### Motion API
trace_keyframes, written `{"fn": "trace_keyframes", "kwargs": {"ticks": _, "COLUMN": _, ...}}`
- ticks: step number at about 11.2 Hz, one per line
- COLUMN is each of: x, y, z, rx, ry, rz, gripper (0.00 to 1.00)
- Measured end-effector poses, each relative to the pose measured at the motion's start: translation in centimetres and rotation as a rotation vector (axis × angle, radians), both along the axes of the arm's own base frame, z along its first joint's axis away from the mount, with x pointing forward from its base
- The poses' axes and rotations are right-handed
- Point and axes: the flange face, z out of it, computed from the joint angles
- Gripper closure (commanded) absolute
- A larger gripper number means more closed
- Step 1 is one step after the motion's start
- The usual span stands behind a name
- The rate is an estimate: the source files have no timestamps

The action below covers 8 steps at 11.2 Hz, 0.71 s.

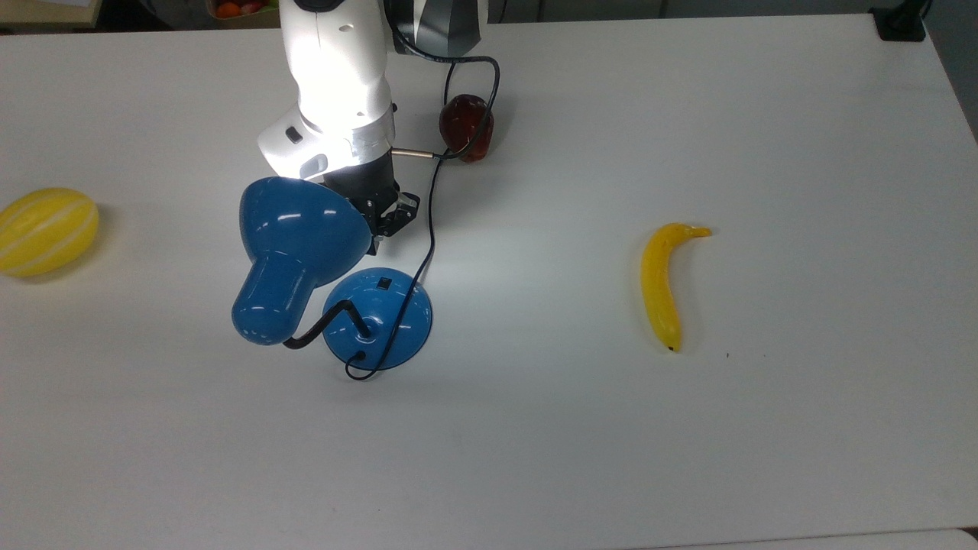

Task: Turn off lamp
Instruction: 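Position the gripper above the switch on the lamp base, then lower the gripper and press the switch on the lamp base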

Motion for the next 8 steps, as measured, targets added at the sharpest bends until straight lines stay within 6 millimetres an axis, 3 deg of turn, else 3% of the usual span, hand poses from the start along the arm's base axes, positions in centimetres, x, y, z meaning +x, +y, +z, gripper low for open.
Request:
{"fn": "trace_keyframes", "kwargs": {"ticks": 6, "x": 0.8, "y": 0.1, "z": -1.4, "rx": -0.003, "ry": -0.030, "rz": 0.001, "gripper": 1.00}}
{"fn": "trace_keyframes", "kwargs": {"ticks": 8, "x": 1.2, "y": 0.5, "z": -2.9, "rx": -0.006, "ry": -0.043, "rz": 0.007, "gripper": 1.00}}
